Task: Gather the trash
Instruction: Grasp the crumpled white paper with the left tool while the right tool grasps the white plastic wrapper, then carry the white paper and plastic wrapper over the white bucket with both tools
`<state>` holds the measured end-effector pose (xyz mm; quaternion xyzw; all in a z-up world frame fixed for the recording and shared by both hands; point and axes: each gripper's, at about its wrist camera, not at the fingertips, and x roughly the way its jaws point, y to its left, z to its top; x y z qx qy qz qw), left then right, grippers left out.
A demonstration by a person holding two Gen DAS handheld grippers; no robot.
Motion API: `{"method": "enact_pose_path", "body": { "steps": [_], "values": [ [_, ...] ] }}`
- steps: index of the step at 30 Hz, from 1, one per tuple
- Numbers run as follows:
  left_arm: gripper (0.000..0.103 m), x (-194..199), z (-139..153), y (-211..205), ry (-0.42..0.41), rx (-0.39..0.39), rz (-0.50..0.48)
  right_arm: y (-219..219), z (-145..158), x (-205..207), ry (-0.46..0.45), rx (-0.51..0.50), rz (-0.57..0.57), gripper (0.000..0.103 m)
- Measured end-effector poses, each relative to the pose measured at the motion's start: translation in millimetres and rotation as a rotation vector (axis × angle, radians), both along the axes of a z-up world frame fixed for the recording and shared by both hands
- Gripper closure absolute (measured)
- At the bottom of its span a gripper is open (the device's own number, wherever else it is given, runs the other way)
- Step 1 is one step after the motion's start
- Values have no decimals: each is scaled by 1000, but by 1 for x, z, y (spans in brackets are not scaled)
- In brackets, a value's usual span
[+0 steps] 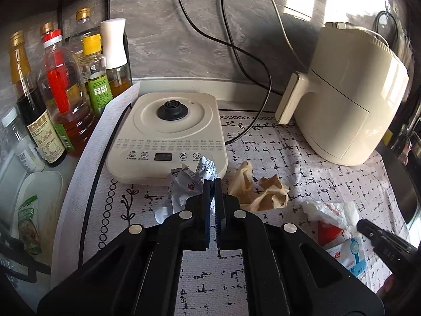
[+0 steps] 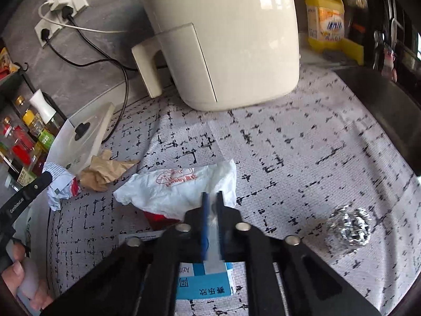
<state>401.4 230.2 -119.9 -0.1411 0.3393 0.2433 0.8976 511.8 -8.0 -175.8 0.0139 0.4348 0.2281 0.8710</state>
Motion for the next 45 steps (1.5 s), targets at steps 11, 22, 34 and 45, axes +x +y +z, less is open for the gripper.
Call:
{"method": "enact_pose_path", "body": {
  "steps": [11,22,34,45],
  "values": [
    [99,-16,9,3,-31,-4,-29,-8,35,-30,-90,74,6,102],
    [99,-29,27,-14,-104,-27,-151,-27,68,-80,-172,64,-74,102],
    [99,-39,26,-56,-142,-77,-338,-62,76,-138,-213,17,-217,102],
    [99,-45,31,-118,-148,-77,-473,-114,83,-175,-236,13,-331,102]
  ]
}}
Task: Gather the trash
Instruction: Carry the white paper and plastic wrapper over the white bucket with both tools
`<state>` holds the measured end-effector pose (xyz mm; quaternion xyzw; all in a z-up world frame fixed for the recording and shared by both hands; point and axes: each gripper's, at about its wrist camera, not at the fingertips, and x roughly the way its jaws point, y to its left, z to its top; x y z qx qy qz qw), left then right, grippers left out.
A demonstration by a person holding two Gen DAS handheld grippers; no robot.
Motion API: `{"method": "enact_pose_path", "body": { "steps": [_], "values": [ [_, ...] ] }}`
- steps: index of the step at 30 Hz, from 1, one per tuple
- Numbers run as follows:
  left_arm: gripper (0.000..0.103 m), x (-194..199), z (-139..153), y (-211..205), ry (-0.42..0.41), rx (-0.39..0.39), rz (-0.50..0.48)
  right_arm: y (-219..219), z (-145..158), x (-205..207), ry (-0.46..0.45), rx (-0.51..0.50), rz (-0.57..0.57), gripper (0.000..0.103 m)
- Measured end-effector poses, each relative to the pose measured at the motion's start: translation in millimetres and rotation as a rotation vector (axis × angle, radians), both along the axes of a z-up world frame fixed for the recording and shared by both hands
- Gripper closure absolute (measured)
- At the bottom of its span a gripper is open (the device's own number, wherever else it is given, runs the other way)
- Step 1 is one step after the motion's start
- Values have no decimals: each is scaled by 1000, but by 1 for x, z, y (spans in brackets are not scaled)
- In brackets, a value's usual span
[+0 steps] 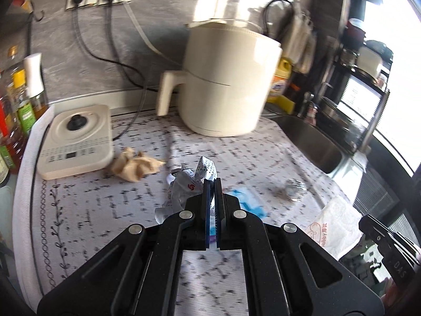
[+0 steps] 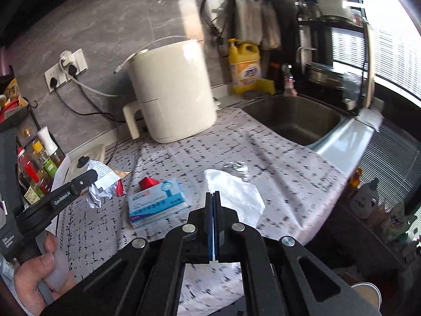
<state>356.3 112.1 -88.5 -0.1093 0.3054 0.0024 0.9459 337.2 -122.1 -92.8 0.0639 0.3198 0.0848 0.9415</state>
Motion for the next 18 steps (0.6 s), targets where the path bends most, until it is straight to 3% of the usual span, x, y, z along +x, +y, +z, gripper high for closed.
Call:
{"method": "enact_pose_path", "body": {
  "steps": [7,18],
  "values": [
    [99,-17,11,-56,-24,15,-42,-52,5,-27,-20,20,-33,102],
    [99,-60,3,-183,-2,31,-163,-167,-4,-92,-2,30,-130,102]
  ]
}}
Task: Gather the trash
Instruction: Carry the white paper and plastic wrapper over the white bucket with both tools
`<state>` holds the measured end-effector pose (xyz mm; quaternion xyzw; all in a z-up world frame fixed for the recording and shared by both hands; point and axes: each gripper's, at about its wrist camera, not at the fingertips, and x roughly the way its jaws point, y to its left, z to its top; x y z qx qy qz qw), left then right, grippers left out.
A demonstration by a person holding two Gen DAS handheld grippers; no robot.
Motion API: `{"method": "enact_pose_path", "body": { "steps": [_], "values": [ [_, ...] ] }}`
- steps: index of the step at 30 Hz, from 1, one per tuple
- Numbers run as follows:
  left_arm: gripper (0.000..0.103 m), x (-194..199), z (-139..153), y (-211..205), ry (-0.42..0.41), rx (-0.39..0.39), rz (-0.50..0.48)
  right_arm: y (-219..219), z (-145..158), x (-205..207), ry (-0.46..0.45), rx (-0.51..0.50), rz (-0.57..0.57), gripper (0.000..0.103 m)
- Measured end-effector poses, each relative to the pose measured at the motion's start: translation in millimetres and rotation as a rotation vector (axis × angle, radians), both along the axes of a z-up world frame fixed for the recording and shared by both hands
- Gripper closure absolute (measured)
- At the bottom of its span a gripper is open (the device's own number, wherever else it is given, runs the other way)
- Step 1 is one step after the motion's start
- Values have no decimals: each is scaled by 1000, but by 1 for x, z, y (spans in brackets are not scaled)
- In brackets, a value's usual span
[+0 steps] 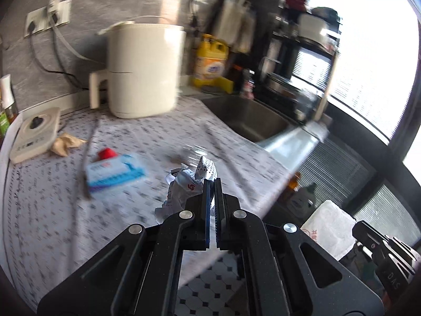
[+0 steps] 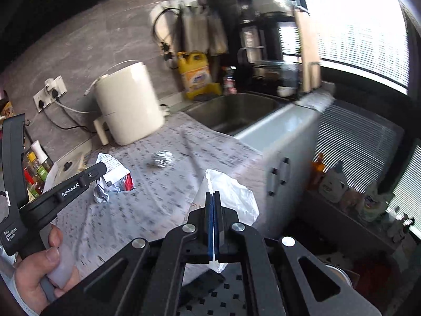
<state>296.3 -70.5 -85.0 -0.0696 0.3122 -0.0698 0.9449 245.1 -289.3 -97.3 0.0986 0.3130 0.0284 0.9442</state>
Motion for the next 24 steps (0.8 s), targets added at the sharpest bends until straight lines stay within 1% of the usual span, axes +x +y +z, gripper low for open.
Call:
{"method": "enact_pose_path", "body": {
  "steps": [6,13,19,24],
  "values": [
    [99,-20,-16,-62,33,0,-84,-65,-19,-34,38,5,-88,102],
    [99,-43,-47,-125,88,-2,-183,-120,-50,-68,108,5,-168,102],
    [99,-63,-82,-166,146,5,-259,-145,-83,-93,174,9,-214,102],
    [99,-70,-121,-188,213,19,-301,-157,-118,-112,241,16,-241,102]
  ]
}}
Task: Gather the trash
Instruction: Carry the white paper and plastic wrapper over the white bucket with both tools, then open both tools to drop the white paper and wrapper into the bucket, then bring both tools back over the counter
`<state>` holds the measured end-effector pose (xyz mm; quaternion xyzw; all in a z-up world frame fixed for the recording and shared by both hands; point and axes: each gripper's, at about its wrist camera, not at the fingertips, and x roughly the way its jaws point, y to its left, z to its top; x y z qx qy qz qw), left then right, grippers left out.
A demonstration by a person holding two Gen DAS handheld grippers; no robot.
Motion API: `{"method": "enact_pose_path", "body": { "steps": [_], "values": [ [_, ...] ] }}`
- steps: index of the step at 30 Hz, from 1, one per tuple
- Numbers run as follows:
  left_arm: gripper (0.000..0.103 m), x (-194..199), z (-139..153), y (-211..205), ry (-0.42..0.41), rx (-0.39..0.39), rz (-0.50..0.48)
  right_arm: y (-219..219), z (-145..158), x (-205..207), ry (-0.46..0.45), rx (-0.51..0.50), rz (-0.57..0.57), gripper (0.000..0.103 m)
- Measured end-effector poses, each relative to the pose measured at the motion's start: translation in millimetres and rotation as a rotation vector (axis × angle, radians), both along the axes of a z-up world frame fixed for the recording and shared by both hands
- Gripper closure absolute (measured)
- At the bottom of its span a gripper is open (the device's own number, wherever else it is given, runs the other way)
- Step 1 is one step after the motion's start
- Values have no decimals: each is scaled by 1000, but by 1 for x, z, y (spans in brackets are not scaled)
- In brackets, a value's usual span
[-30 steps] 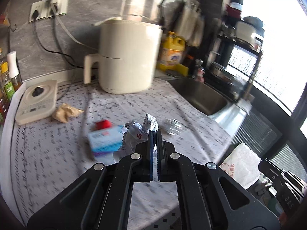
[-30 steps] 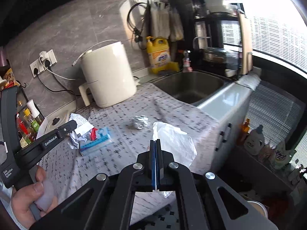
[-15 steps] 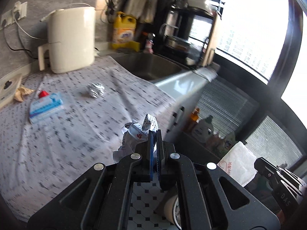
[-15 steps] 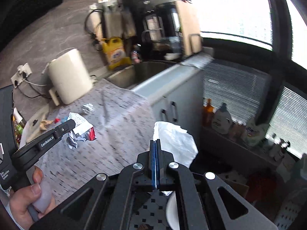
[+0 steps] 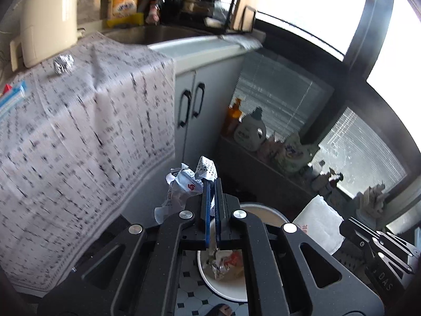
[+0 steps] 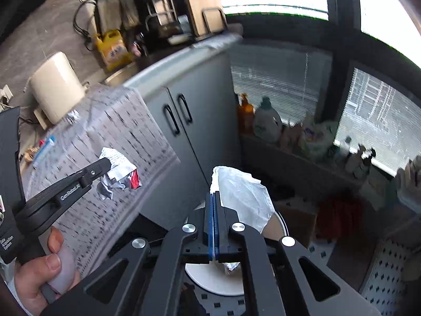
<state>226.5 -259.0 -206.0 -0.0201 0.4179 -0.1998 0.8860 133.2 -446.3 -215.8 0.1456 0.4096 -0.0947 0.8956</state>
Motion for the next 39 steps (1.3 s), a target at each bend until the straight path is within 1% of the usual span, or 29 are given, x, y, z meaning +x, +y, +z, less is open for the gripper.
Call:
{"method": "enact_pose_path", "body": {
  "steps": [6,7,8,9,13,14,15,16,23,25,26,27,28,29,30,31,32,34,36,37,39],
  "values": [
    [99,-10,-42,-24,61,14,-52,-8,-40,-9,67,13,-18,101],
    [99,-11,-48,-28,69,17,-60,-9,-45,-8,77,20,-16,101],
    [99,-13,-54,-30,76,20,-66,-10,-52,-9,90,34,-14,98],
    [99,-14,-60,-33,85,24,-71,-12,-61,-9,110,61,-15,98],
    [99,-19,-79,-39,119,37,-91,-15,-77,-16,145,77,-32,97],
    [99,-20,-82,-41,125,41,-101,-16,-79,-18,147,84,-39,89],
    [99,-20,-84,-42,128,44,-108,-18,-80,-20,147,87,-46,69],
    [99,-22,-86,-44,130,48,-115,-21,-80,-25,138,86,-60,65],
    [99,-32,-96,-66,168,48,-185,-38,-77,-43,150,80,-112,65],
    [99,-36,-98,-74,195,32,-215,-44,-76,-48,154,77,-130,63],
    [94,-37,-99,-76,202,26,-228,-47,-76,-49,158,77,-138,60],
    [78,-38,-100,-80,215,20,-248,-50,-76,-50,162,78,-151,60],
    [66,-39,-100,-80,221,11,-255,-53,-75,-52,163,79,-158,60],
    [45,-39,-99,-80,221,-4,-256,-56,-75,-53,162,78,-162,60],
    [38,-39,-94,-77,208,-16,-247,-58,-73,-53,160,76,-166,59],
    [38,-39,-92,-76,201,-14,-243,-59,-70,-54,156,72,-171,57],
    [37,-39,-90,-75,197,-8,-242,-60,-69,-54,152,71,-173,53],
    [34,-35,-85,-69,193,-1,-229,-60,-64,-53,140,71,-175,51],
    [26,-31,-76,-61,177,-1,-205,-59,-59,-51,132,73,-170,45],
    [24,-29,-71,-58,167,1,-194,-57,-54,-49,121,71,-163,43],
    [17,-26,-57,-47,143,2,-172,-50,-45,-44,102,68,-147,37]
  ]
}}
